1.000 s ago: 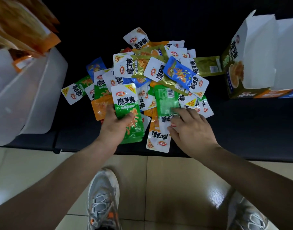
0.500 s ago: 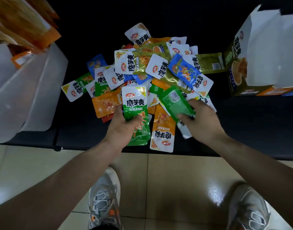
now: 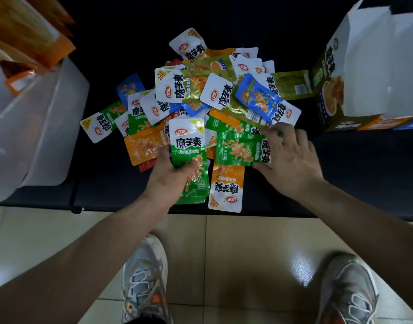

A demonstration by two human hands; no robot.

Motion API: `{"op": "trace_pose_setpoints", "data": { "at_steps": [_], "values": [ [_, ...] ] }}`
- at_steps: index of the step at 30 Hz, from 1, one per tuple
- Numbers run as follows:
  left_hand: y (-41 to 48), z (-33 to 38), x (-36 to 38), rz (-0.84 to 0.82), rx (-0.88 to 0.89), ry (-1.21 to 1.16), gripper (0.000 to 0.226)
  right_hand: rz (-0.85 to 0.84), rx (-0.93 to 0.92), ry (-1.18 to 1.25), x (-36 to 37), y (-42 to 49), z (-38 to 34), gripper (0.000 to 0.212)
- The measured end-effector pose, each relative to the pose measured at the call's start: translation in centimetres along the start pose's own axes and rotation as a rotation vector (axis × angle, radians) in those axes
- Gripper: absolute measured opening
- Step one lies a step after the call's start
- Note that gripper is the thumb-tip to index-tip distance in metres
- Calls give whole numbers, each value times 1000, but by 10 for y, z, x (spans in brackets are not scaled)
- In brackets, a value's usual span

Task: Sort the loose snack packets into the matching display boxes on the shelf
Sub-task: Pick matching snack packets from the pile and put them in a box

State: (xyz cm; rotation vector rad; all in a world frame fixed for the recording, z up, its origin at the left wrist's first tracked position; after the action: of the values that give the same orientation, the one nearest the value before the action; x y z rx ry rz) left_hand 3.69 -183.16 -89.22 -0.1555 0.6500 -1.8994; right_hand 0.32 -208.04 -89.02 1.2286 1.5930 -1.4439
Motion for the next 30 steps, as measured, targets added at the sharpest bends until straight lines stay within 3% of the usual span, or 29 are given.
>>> {"op": "trace_pose_setpoints", "data": {
  "at_steps": [3,8,11,15,18,24,27,30],
  "values": [
    [-1,2,-1,-19,8,-14,40,-17,1,48,-9,3,3,73],
    [-1,7,-7,-49,54,-21,42,-162,-117,458,-27,-5,12,33],
    [0,9,-10,-53,65,-29,42,-320,-228,491,-47,-13,11,21],
    [0,18,-4,-104,120,-24,45,-471,-303,519,-61,-15,-2,19],
    [-4,22,17,-221,94,-38,42,-380,-283,648,-58,-10,-18,25],
    [-17,24,51,-333,21,-139,18,-27,-62,876,-48,-13,-28,49],
    [-25,35,61,-385,52,-29,33,108,96,973,-40,-27,-25,62],
    [-22,45,67,-326,57,-84,33,55,193,1100,-32,-46,-22,54]
  ]
}}
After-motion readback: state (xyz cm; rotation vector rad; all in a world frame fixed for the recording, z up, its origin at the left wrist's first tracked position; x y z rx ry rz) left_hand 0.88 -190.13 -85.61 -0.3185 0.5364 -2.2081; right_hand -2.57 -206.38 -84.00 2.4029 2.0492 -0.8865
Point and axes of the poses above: each hand's wrist, its own y-axis towards the middle knuckle, its own x-axis out of the palm, z = x × y, the point moved 4 cm from there along y, towards the middle knuckle, and after that the axes turned 14 degrees about -z, right-handed, at the moved point
